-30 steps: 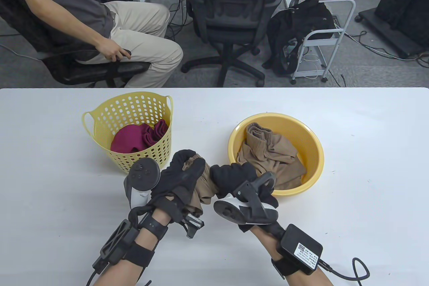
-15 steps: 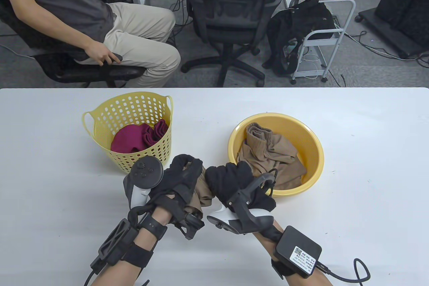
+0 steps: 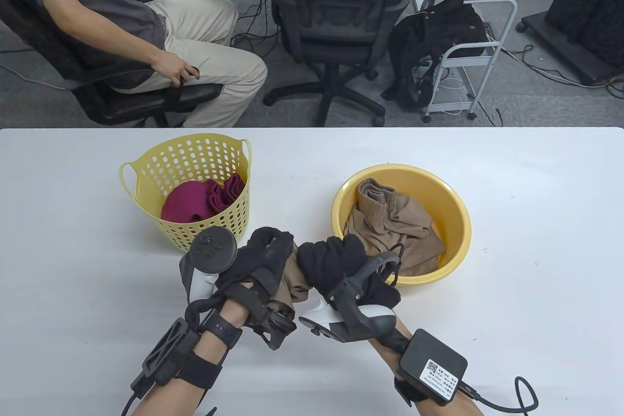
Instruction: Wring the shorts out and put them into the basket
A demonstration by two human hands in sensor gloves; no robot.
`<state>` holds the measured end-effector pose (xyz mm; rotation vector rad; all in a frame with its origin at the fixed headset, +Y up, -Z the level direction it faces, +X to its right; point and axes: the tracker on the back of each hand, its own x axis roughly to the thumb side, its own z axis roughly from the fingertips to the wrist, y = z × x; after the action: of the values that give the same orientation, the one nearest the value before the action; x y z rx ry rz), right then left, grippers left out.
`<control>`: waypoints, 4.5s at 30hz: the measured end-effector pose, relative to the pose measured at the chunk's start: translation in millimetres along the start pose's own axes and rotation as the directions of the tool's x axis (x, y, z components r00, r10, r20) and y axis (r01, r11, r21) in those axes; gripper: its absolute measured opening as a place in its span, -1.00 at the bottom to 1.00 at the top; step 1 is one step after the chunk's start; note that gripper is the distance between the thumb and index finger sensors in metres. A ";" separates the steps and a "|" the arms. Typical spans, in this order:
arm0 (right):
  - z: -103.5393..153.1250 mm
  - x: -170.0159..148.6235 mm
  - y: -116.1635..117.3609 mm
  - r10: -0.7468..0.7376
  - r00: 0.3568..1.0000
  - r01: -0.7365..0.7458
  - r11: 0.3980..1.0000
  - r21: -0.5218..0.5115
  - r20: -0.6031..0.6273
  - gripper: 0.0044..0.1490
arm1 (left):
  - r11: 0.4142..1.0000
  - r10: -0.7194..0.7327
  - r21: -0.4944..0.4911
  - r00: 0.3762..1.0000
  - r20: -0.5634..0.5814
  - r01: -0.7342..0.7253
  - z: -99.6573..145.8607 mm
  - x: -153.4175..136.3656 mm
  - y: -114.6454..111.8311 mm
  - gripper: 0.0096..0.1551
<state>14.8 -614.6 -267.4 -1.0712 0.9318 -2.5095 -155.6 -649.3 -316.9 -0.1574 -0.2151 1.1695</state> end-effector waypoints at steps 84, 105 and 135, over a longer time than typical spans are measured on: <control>23.4 -42.9 45.4 -0.823 0.119 0.990 0.138 0.008 -0.555 0.14 | 0.949 -0.300 0.084 0.790 0.534 0.303 23.1 47.3 20.2 -0.38; 36.8 -39.4 42.3 -0.740 0.410 0.892 0.446 0.066 -0.534 0.26 | 0.893 -0.441 0.171 0.738 0.511 0.415 28.3 62.8 49.5 -0.39; 61.5 -13.4 56.6 -0.505 0.717 0.661 0.712 0.239 -0.480 0.34 | 0.812 -0.576 0.373 0.724 0.379 0.450 15.0 114.6 126.0 -0.34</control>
<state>67.6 -679.8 -279.3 -0.8480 0.0791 -3.3350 -229.1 -494.9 -322.0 0.4163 -0.5086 0.6361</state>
